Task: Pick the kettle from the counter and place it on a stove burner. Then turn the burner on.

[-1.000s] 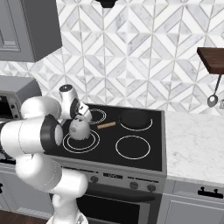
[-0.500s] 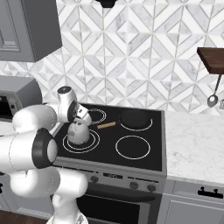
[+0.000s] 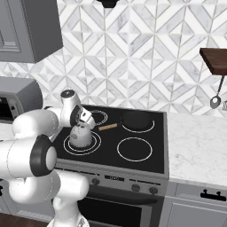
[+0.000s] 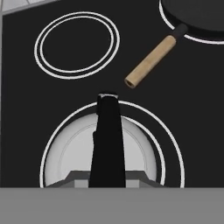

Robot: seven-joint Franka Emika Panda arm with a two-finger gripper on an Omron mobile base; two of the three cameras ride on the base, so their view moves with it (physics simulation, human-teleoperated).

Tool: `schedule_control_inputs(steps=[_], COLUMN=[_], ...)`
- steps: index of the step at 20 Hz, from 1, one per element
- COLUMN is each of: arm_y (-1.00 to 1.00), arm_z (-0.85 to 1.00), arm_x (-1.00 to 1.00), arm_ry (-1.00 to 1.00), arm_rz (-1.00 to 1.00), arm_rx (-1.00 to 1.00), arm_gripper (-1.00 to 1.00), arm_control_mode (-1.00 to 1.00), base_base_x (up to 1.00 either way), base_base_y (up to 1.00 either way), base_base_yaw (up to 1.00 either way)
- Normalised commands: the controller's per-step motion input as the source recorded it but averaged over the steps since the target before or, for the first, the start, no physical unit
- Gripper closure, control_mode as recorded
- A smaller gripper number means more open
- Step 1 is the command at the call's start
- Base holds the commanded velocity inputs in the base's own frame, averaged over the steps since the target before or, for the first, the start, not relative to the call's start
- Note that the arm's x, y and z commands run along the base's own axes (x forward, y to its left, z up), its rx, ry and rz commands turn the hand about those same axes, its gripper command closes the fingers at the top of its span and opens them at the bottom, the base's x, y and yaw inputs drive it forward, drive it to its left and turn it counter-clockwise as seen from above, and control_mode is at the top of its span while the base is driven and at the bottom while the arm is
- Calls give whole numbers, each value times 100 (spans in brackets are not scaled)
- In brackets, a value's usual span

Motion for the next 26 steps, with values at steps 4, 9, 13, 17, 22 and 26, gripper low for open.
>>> schedule_control_inputs(steps=[4, 9, 13, 17, 22, 26], arm_y=[0, 0, -15, -10, 0, 7], arm_z=[-5, 1, 4, 0, 0, 0], arm_x=[2, 0, -1, 0, 0, 0], arm_ry=[0, 0, 0, 0, 0, 0], arm_rz=[0, 0, 0, 0, 0, 0], arm_rx=[0, 0, 0, -1, -4, -2], arm_gripper=[100, 100, 100, 100, 100, -100], arm_control_mode=[-100, -100, -100, -100, -100, -100], base_base_x=[0, 0, 0, 0, 0, 0], base_base_y=[0, 0, 0, 0, 0, 0], base_base_yaw=[0, 0, 0, 0, 0, 0])
